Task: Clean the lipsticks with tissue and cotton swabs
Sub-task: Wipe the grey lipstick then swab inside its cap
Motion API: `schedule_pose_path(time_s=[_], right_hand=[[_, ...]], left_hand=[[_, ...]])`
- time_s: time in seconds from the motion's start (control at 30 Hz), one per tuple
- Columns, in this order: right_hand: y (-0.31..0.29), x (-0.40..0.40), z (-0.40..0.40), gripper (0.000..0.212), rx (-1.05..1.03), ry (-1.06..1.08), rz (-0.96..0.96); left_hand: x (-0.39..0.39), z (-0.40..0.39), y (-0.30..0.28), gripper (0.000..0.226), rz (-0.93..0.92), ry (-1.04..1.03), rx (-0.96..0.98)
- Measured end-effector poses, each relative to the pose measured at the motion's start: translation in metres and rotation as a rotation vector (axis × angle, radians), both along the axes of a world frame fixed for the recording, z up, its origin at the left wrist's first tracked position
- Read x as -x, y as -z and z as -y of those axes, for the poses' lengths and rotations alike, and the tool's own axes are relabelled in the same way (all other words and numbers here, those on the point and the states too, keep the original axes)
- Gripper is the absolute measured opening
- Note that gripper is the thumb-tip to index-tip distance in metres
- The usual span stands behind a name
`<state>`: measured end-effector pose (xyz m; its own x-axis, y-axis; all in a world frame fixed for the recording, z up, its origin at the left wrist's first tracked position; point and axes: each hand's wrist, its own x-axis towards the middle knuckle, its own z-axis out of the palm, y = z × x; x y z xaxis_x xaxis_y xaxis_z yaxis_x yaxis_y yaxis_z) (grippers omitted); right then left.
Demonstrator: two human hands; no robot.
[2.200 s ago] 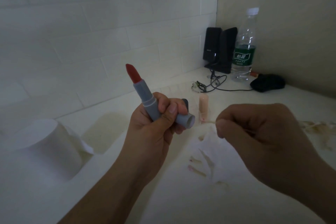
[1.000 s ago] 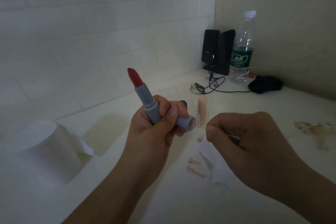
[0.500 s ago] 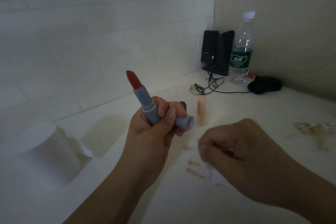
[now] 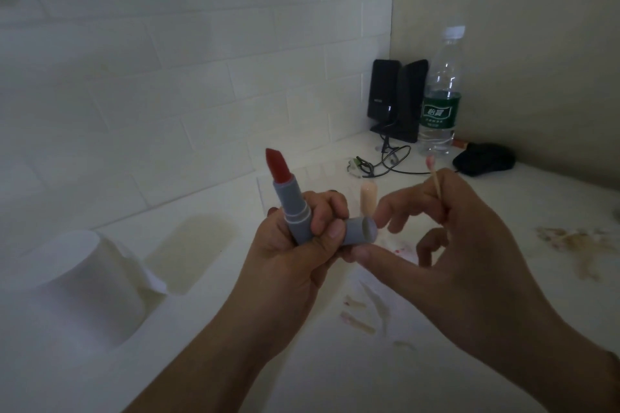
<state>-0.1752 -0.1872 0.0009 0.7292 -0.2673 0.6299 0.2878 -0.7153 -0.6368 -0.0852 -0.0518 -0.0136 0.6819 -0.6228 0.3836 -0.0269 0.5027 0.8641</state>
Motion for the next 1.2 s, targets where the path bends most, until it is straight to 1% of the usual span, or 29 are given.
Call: schedule_pose_path(time_s=[0.13, 0.2, 0.3, 0.43, 0.5, 0.53, 0.6, 0.63, 0.67, 0.7, 0.83, 0.9, 1.03, 1.1, 1.2], right_hand=[[-0.002, 0.0, 0.001, 0.047, 0.0, -0.032, 0.035], [-0.003, 0.001, 0.0, 0.043, 0.013, -0.031, 0.066], [-0.005, 0.001, 0.0, 0.035, 0.009, -0.046, 0.128], [-0.006, 0.0, 0.003, 0.04, 0.083, -0.09, 0.175], [-0.005, 0.001, 0.005, 0.039, 0.096, -0.085, 0.139], [-0.006, 0.002, 0.007, 0.033, 0.095, -0.077, 0.104], [-0.003, 0.001, 0.014, 0.011, 0.069, -0.068, 0.048], [-0.002, 0.0, 0.018, 0.013, 0.025, -0.079, 0.02], [0.0, -0.002, 0.022, 0.022, -0.016, -0.094, -0.017], [0.002, -0.004, 0.024, 0.028, -0.01, -0.087, -0.056], [0.003, -0.004, 0.026, 0.034, 0.252, 0.017, -0.132], [0.001, -0.002, 0.023, 0.036, 0.277, -0.003, -0.144], [0.004, -0.004, 0.024, 0.03, 0.307, 0.018, -0.143], [0.003, -0.005, 0.023, 0.027, 0.326, 0.034, -0.141], [0.001, -0.002, 0.021, 0.023, 0.33, 0.044, -0.13]], left_hand=[[0.0, -0.001, -0.001, 0.024, 0.004, 0.036, -0.011], [0.0, -0.001, -0.002, 0.024, 0.011, 0.033, -0.032], [0.002, -0.001, -0.004, 0.02, -0.039, 0.043, -0.045], [0.002, -0.002, -0.005, 0.017, -0.06, 0.031, -0.066], [0.0, -0.002, -0.004, 0.02, -0.083, -0.021, -0.061], [-0.002, -0.002, -0.003, 0.018, -0.098, -0.04, -0.048], [-0.004, -0.003, -0.003, 0.017, -0.097, -0.072, -0.022], [-0.005, -0.003, -0.004, 0.018, -0.085, -0.087, -0.014], [-0.007, -0.003, -0.004, 0.019, -0.076, -0.099, -0.003], [-0.007, -0.003, -0.004, 0.02, -0.076, -0.105, 0.011], [-0.007, -0.003, -0.005, 0.02, -0.082, -0.119, 0.027], [-0.007, -0.003, -0.004, 0.022, -0.055, -0.13, -0.007], [-0.006, -0.003, -0.002, 0.025, 0.022, -0.167, -0.076], [-0.008, -0.003, -0.001, 0.023, 0.057, -0.173, -0.098], [-0.01, -0.004, 0.002, 0.017, 0.112, -0.142, -0.078]])
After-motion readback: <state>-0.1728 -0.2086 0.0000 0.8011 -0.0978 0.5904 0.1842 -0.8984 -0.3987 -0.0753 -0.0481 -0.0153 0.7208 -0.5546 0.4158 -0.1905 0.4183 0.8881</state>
